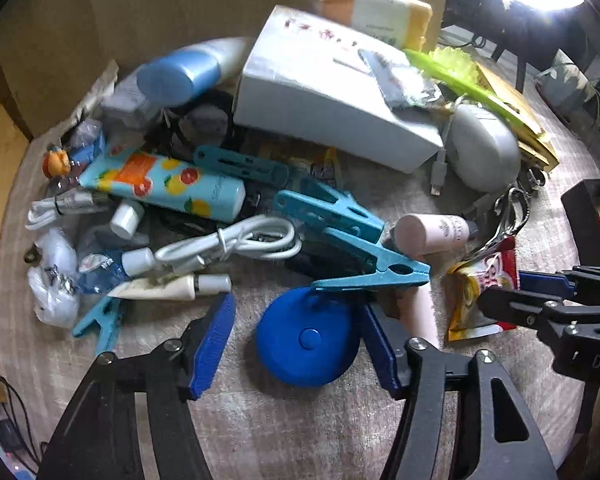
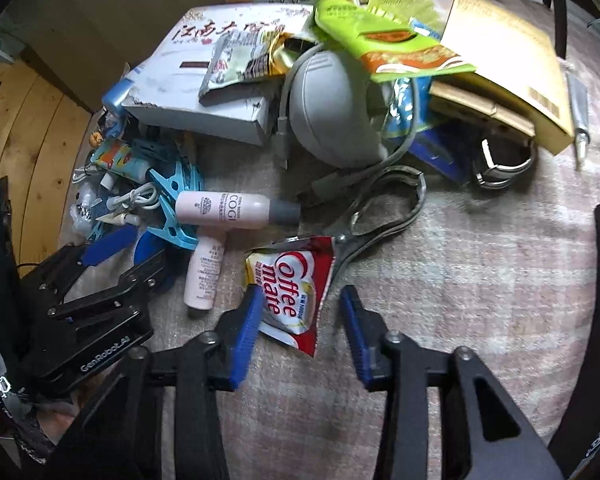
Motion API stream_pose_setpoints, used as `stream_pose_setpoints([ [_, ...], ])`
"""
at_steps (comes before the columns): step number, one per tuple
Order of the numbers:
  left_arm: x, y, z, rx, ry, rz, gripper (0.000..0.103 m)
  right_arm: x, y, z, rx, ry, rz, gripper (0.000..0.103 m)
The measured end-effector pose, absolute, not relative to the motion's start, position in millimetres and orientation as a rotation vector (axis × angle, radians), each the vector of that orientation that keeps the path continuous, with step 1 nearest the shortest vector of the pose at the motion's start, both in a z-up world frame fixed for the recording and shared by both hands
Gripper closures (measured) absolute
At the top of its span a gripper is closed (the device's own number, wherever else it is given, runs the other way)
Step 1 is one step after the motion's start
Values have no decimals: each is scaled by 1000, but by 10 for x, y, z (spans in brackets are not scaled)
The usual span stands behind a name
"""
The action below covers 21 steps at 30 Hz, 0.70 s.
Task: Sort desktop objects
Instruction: 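Grasp the blue round tape measure with the left gripper while the right grasps the metal clip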
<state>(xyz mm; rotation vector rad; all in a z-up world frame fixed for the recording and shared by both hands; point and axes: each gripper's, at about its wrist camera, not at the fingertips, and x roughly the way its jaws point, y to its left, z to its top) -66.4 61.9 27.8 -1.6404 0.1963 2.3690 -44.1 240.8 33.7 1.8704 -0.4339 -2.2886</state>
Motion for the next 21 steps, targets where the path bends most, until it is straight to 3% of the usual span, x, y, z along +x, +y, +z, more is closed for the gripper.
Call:
stream_pose_setpoints([
  [2, -640, 625, 269, -1642, 208, 2390, 54, -441, 2411, 334, 1865, -450, -2278, 80],
  [5, -599, 596, 265, -1654, 171, 2396, 56, -413, 2436, 332, 1856, -468, -2275, 85],
  [21, -28, 655, 397, -1650, -40, 2446, 56, 63, 2846, 582, 1750, -480, -2342, 97],
])
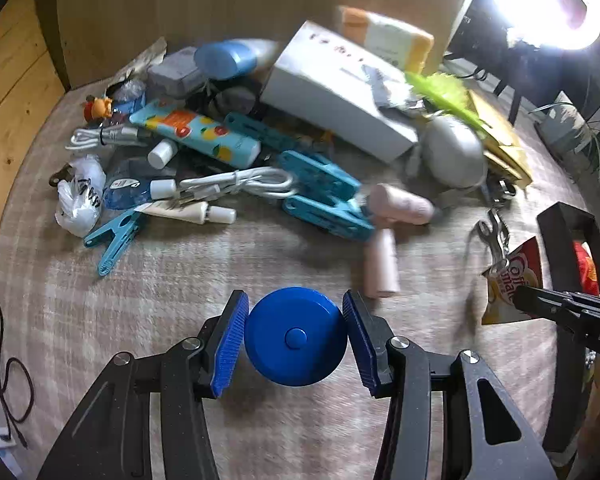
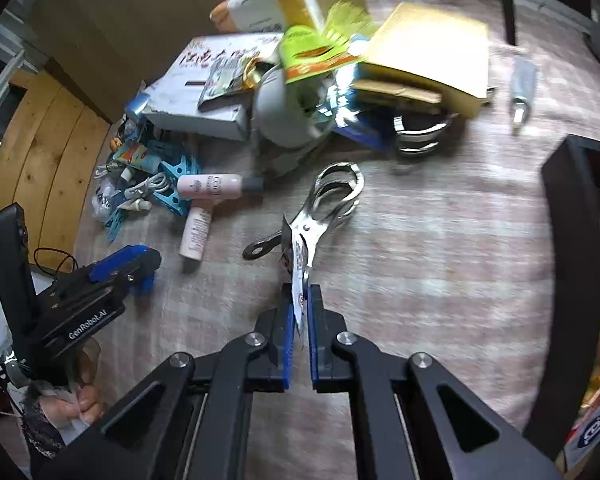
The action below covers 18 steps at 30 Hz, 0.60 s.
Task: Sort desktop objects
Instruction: 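Grasp the blue round tape measure with the left gripper while the right grasps the metal clip, then lift the blue tape measure with the left gripper while the right lifts the metal clip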
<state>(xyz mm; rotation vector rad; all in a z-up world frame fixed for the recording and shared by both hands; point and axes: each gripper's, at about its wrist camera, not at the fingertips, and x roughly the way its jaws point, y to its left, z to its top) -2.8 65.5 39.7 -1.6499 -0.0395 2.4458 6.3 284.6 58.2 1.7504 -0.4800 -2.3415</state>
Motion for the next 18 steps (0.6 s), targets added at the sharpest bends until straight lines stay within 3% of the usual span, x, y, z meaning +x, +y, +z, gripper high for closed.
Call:
stream_pose_setpoints([
  [9, 67, 1086, 575, -1600, -22, 2428, 56, 391, 3202, 701, 1748, -458, -2332, 97],
  [11, 97, 1176, 566, -1590, -11, 2423, 56, 517, 3358, 630, 1801, -533, -2226, 98],
  [14, 33, 1290, 649, -1587, -17, 2405, 56, 722, 3421, 540, 1850, -393, -2206, 98],
  [16, 185, 1353, 703, -1587, -16, 2396, 56, 819, 3521, 509, 1846, -473, -2162, 98],
  [18, 199, 1428, 691, -1585, -17, 2384, 56, 888, 3589, 582, 1807, -408, -2255, 98],
])
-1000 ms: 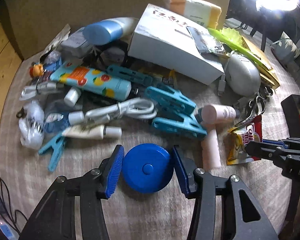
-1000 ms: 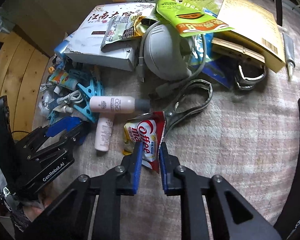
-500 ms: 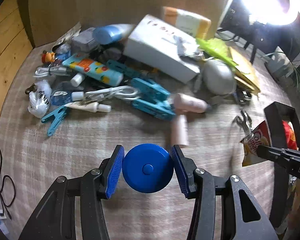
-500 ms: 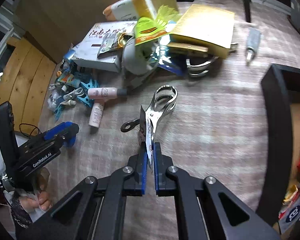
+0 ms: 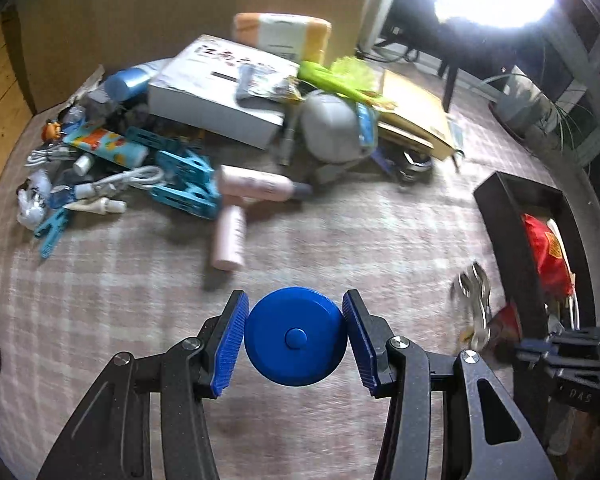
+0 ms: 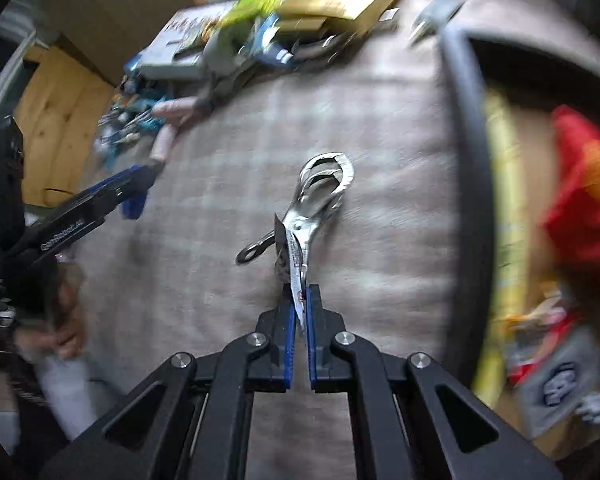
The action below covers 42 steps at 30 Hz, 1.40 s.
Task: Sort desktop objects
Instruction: 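Lift the blue tape measure with the left gripper while the right lifts the metal clip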
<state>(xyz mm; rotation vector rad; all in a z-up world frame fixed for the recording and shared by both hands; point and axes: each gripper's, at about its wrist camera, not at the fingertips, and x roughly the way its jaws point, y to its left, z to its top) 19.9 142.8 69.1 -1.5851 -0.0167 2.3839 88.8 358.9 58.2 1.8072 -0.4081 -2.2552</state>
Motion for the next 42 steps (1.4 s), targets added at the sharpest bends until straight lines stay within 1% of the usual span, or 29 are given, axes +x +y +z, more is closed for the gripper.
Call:
stream_pose_setpoints([
  [2, 237, 1493, 692, -1586, -6, 2376, 56, 914, 3667, 609, 1771, -415, -2270, 97],
  [5, 269, 1554, 695, -1586, -17, 2367, 56, 911, 3630, 595, 1789, -286, -2239, 94],
  [12, 325, 1593, 736, -1579, -7, 2368, 56, 903, 3575, 664, 1756, -180, -2308, 94],
  [15, 343, 1575, 777, -1571, -4, 2376, 56, 897, 3536, 683, 1763, -136, -2317, 96],
  [16, 354, 1576, 793, -1567, -3, 2376, 56, 892, 3515, 690, 1757, -139, -2322, 99],
  [19, 376, 1593, 830, -1555, 4, 2374, 56, 933, 3601, 758, 1743, -205, -2320, 101],
  [21, 390, 1623, 859, -1545, 3, 2370, 56, 960, 3674, 818, 1734, -253, -2320, 101],
  [23, 410, 1684, 896, -1530, 6, 2363, 56, 991, 3719, 880, 1727, -262, -2343, 101],
  [28, 412, 1955, 975, -1489, 61, 2326, 56, 1019, 3955, 992, 1693, -355, -2372, 101],
  [30, 417, 2049, 985, -1481, 82, 2310, 56, 1018, 3953, 949, 1704, -342, -2364, 97],
  [31, 418, 2081, 987, -1479, 91, 2306, 56, 1007, 3939, 905, 1724, -349, -2338, 82],
  [32, 419, 2105, 986, -1480, 96, 2303, 56, 993, 3920, 853, 1747, -350, -2302, 64],
  [33, 417, 2124, 984, -1481, 102, 2301, 56, 986, 3876, 795, 1748, -336, -2293, 62],
  [34, 414, 2135, 982, -1482, 106, 2300, 56, 982, 3841, 767, 1740, -306, -2315, 62],
  [36, 415, 2152, 969, -1488, 115, 2295, 56, 946, 3765, 670, 1750, -262, -2326, 62],
  [37, 419, 2158, 961, -1490, 120, 2295, 56, 913, 3732, 597, 1762, -276, -2311, 67],
  [38, 424, 2161, 953, -1493, 125, 2296, 56, 887, 3703, 536, 1766, -292, -2304, 83],
  [39, 433, 2161, 948, -1497, 127, 2297, 56, 875, 3686, 513, 1774, -283, -2305, 93],
  [40, 436, 2161, 945, -1498, 129, 2295, 56, 863, 3650, 473, 1793, -258, -2308, 95],
  [42, 450, 2152, 956, -1494, 131, 2295, 56, 878, 3650, 503, 1776, -276, -2324, 99],
])
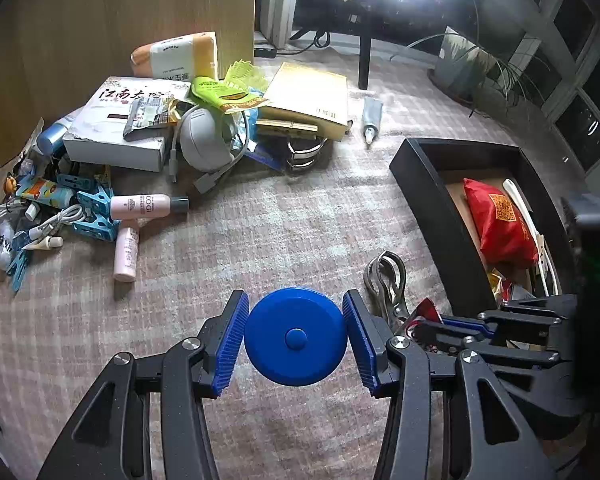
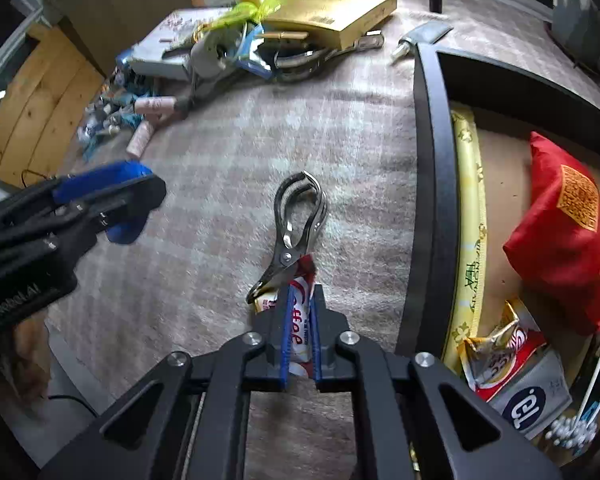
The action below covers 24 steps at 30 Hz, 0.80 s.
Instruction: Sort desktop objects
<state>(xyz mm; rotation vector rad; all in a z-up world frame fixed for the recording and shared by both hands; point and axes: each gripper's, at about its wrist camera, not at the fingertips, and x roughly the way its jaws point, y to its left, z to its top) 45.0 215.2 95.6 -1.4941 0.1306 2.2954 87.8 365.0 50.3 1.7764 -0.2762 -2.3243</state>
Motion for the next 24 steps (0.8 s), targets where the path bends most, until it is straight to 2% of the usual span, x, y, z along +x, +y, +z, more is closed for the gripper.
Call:
stream_pose_setpoints([
  [11, 559, 2362, 1128, -1444, 147, 2259, 56, 1171, 4102, 1025, 1680, -390, -2415, 101],
  [24, 1157, 3590, 1388, -1275, 359, 2081, 56, 1737, 5207, 1387, 1695, -450, -2722, 101],
])
